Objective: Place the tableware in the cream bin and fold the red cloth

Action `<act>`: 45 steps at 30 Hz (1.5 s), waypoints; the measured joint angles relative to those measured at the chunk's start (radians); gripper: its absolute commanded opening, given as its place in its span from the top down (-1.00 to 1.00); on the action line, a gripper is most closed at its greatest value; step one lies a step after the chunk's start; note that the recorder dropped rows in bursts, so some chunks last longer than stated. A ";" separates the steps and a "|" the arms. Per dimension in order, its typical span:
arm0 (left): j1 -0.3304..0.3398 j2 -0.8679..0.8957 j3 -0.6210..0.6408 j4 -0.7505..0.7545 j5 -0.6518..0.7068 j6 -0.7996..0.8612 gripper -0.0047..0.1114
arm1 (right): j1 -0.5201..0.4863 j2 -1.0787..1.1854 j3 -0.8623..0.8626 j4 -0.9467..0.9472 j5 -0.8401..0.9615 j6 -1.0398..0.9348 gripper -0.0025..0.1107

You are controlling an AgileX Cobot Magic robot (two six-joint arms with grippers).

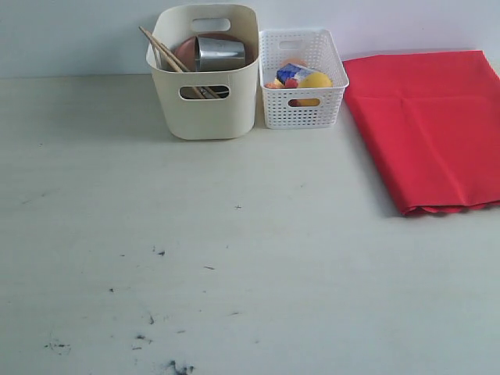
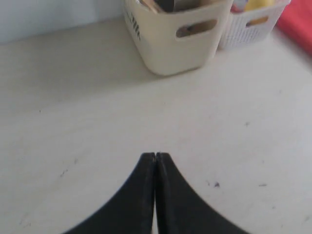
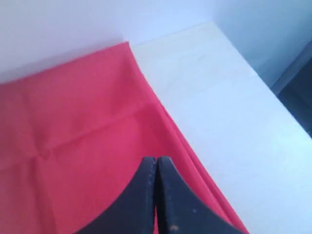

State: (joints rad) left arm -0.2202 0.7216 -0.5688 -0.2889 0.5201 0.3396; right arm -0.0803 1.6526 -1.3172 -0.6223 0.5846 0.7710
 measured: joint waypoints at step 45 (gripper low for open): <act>0.239 -0.716 0.473 -0.053 -0.335 0.017 0.87 | 0.000 -1.162 0.657 0.190 -0.103 0.069 0.96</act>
State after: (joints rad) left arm 0.0187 0.0053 -0.0962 -0.3422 0.1855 0.3569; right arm -0.0803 0.4906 -0.6597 -0.4322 0.4814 0.8400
